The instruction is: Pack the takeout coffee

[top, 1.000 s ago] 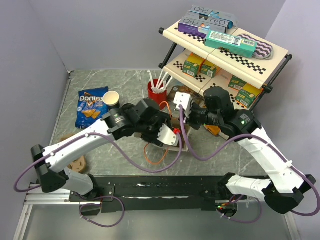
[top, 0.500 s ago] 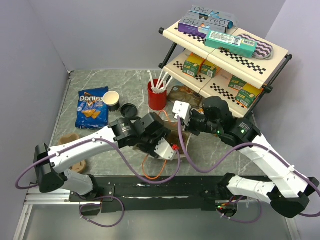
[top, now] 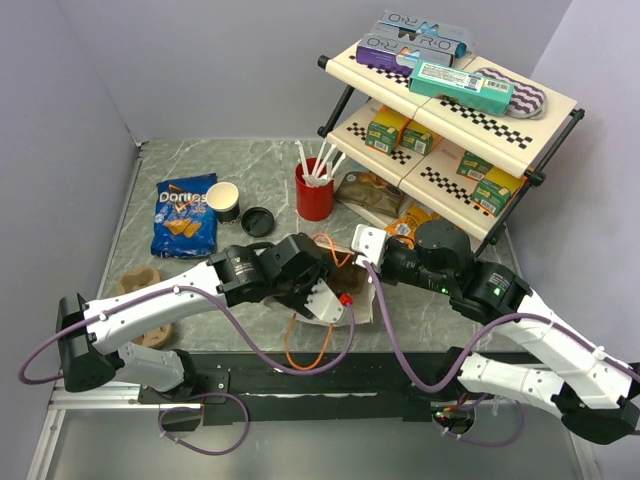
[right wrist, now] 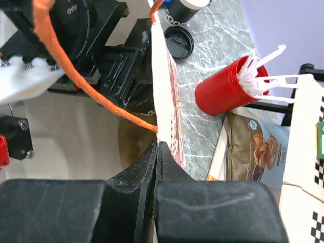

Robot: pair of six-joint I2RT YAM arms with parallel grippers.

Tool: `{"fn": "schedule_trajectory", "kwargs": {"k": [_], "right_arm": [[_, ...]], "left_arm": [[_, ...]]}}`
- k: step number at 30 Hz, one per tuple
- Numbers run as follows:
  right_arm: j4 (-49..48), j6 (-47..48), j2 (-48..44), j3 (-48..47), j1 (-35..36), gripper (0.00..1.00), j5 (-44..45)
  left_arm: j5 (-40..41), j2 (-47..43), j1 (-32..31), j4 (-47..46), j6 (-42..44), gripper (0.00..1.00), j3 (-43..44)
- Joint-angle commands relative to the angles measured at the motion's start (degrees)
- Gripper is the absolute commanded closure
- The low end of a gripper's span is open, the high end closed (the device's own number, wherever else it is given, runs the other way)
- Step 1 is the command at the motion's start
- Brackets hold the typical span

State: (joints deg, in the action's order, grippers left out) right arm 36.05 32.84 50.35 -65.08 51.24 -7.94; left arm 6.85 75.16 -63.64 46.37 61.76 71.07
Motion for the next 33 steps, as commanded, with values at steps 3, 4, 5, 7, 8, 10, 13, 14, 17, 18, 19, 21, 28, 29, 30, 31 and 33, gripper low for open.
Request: {"fn": "schedule_trajectory", "kwargs": {"k": [3,4,5,7,8,10,13,14,17,18,19,21,28,29,30,31,33], "right_arm": [[-3.6,-1.4,0.3,-1.0,0.7,1.0,-1.2],[-3.2,-1.6,0.5,-1.4,0.7,1.0,-1.5],[-2.7,-2.0,0.5,-1.7,0.6,1.0,-2.2],[-2.0,-2.7,1.0,-2.2,0.6,1.0,-2.8],[-1.7,-3.5,1.1,-2.5,0.6,1.0,-2.9],[-1.2,-4.1,1.5,-3.0,0.7,1.0,-3.6],[-0.9,-4.9,1.9,-3.1,0.6,1.0,-3.8],[-1.0,-5.3,1.9,-3.1,0.6,1.0,-3.7],[-1.2,-6.0,2.1,-2.9,0.2,1.0,-3.3],[-1.2,-6.1,2.2,-2.7,0.0,1.0,-3.2],[-1.3,-6.2,2.1,-2.6,-0.2,1.0,-2.9],[-1.7,-6.4,2.2,-2.3,-0.6,1.0,-2.7],[-2.0,-6.5,2.3,-1.9,-1.0,1.0,-2.7],[-2.1,-6.6,2.1,-1.8,-1.0,1.0,-2.7],[-2.4,-6.6,2.2,-1.7,-1.0,1.0,-2.7],[-2.5,-6.4,2.0,-1.6,-0.9,1.0,-2.7],[-2.8,-6.3,1.8,-1.5,-1.0,1.0,-2.7]], "left_arm": [[5.4,2.3,-0.3,-2.2,-1.6,0.99,0.0],[5.9,2.5,-0.3,-1.7,-1.6,0.99,0.4],[6.2,2.9,-0.3,-1.4,-1.6,0.99,0.8],[7.1,3.5,-0.3,-0.1,-1.6,0.99,2.2],[7.4,3.9,-0.2,0.3,-1.7,0.99,2.5],[8.3,4.3,0.1,1.3,-2.0,0.99,3.3],[9.1,5.3,0.5,2.7,-2.4,0.99,4.7],[9.0,5.8,0.8,4.0,-2.7,0.99,5.4],[7.5,6.8,1.3,6.8,-5.1,0.99,9.2],[6.8,7.1,1.4,7.5,-5.7,0.99,11.9],[6.2,7.4,1.5,8.1,-5.9,0.99,13.0],[6.0,7.9,1.6,9.1,-6.2,0.99,14.7],[7.6,8.3,1.6,9.9,-4.5,0.99,14.2],[7.8,8.4,1.7,10.1,-3.9,0.99,13.8],[7.7,8.5,1.7,11.0,-3.7,0.99,13.8],[7.6,8.9,1.6,11.7,-3.5,0.99,13.8],[7.1,9.3,1.6,13.7,-3.1,0.99,14.0]]}}
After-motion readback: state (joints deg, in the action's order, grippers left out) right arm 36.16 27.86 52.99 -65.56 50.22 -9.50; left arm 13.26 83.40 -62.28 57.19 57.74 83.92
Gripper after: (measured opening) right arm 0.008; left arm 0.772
